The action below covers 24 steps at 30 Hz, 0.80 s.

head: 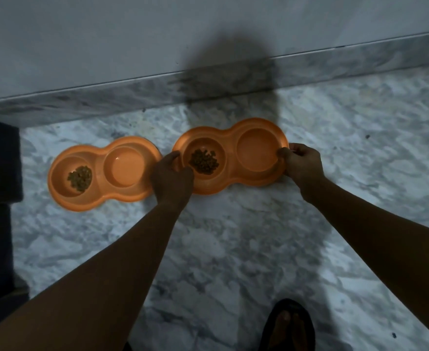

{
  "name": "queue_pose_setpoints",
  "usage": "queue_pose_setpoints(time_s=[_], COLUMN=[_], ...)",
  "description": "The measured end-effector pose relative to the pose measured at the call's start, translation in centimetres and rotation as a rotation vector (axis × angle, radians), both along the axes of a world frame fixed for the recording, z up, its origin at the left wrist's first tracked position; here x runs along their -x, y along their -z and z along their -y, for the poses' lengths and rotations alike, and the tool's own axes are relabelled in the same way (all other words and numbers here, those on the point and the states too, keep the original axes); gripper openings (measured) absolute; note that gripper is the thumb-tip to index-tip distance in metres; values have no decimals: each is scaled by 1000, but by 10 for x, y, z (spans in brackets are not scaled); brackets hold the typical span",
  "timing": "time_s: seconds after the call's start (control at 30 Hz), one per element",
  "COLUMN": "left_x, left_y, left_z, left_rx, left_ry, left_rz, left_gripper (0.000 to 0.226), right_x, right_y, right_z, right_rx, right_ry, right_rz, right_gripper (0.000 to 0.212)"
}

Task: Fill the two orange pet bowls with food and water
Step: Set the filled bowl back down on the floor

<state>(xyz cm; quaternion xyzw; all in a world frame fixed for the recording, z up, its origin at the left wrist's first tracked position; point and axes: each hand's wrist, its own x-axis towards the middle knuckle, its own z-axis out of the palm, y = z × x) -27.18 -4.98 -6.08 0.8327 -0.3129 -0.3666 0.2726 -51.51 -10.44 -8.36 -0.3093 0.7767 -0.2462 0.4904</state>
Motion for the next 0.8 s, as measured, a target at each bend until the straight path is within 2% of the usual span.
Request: queue_pose_setpoints(time_s=[0.2,0.5,0.6,0.8], left_x=[7,7,5,6], left_y=[3,7,10,14], left_z=[7,10,10,8], left_rx=[-27,-60,-70,-57], left_ry=[5,-27,-21,-3], left_rz=[-2,-26,-37,-21], left_gripper=[48,35,46,58], right_x=[0,-4,-6,-13], right_y=[4,7,7,0], right_z=[5,7,6,3], right_rx=[-3,-33,-35,-27], right_ry=[-43,-51,-77,-136], right_rz=[-54,-51,-64,-133], right_gripper=[8,8,7,32])
